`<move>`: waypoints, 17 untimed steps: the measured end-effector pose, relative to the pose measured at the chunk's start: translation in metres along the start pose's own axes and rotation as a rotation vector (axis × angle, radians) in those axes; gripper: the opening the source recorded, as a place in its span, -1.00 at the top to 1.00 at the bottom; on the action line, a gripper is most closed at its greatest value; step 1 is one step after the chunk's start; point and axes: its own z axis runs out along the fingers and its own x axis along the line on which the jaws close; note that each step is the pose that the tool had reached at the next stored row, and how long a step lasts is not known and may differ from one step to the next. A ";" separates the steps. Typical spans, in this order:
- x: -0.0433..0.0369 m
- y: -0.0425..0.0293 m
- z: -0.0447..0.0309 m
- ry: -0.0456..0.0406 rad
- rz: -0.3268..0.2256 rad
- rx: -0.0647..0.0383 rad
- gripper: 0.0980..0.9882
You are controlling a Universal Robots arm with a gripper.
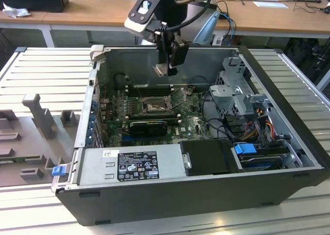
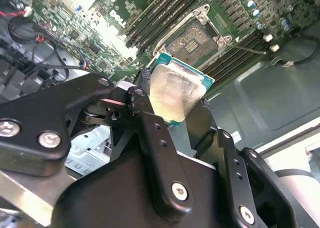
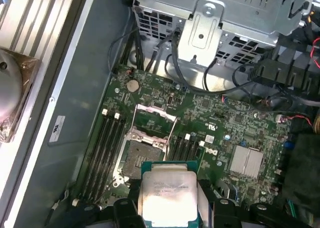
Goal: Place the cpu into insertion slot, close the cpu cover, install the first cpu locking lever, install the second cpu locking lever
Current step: 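Place the cpu into insertion slot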
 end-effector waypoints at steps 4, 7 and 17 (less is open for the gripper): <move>0.0034 -0.0104 0.0009 -0.0022 0.024 0.000 0.04; 0.0033 -0.0107 0.0040 -0.0076 0.085 -0.002 0.04; 0.0034 -0.0115 0.0134 -0.0135 0.110 -0.002 0.04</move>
